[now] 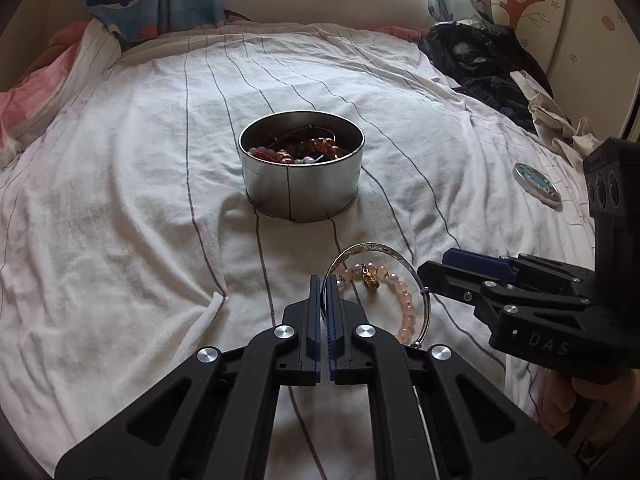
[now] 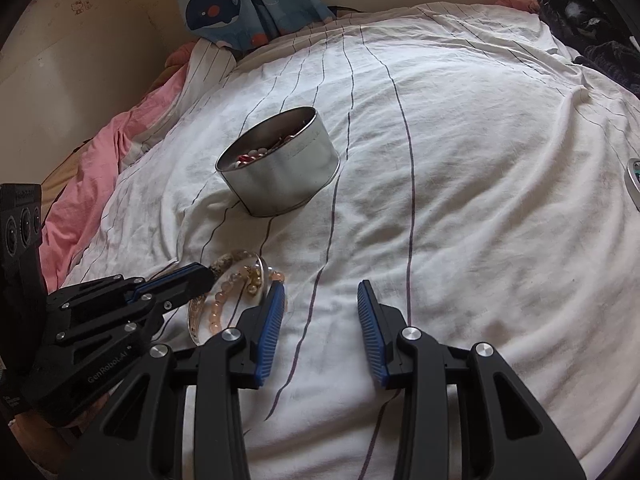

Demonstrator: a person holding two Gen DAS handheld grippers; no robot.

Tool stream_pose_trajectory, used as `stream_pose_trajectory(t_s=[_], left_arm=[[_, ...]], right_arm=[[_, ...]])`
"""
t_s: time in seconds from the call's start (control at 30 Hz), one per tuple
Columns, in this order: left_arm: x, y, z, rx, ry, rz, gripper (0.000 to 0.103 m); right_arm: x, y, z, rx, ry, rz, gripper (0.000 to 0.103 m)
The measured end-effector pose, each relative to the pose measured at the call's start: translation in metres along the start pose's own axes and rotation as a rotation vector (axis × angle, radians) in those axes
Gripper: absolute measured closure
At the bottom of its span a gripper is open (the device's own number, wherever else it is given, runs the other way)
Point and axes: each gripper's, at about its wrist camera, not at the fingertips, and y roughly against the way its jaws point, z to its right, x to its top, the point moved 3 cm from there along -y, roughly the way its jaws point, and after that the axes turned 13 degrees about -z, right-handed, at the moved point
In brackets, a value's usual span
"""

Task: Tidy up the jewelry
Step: 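Grasp the silver bangle with the left gripper while the right grasps the pink bead bracelet, then carry both bracelets over the tin and release them inside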

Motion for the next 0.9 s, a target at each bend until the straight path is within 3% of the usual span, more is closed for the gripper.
stream_pose_trajectory(t_s=[0.23, 0.37, 0.4, 0.43, 0.47, 0.63, 0.77, 0.9], left_arm=[[0.008, 0.023, -0.019, -0.023, 0.072, 0.074, 0.101], [0.009, 0.024, -0.027, 0.009, 0.095, 0.070, 0.100], [0.009, 0.022, -0.029, 0.012, 0.105, 0.065, 0.100], [0.009, 0.021, -0.031, 0.019, 0.110, 0.061, 0.100], [0.010, 0.021, -0.031, 0.027, 0.111, 0.063, 0.100], [0.020, 0.031, -0.033, 0.059, 0.119, 0.109, 0.100], [0.033, 0.038, -0.034, 0.075, 0.141, 0.138, 0.100], [0.043, 0.040, -0.035, 0.093, 0.148, 0.153, 0.100]], right_arm=[[0.001, -0.004, -0.016, 0.055, 0.056, -0.006, 0.065], [0.000, -0.025, -0.038, -0.025, 0.153, -0.066, 0.062], [0.000, -0.029, -0.043, -0.043, 0.182, -0.076, 0.071], [-0.001, -0.029, -0.046, -0.045, 0.201, -0.084, 0.095], [-0.001, -0.027, -0.047, -0.033, 0.205, -0.085, 0.095], [0.002, 0.007, -0.043, 0.028, 0.185, 0.038, 0.095], [0.018, 0.040, -0.048, 0.057, 0.189, 0.172, 0.095], [0.037, 0.059, -0.050, 0.070, 0.197, 0.244, 0.095]])
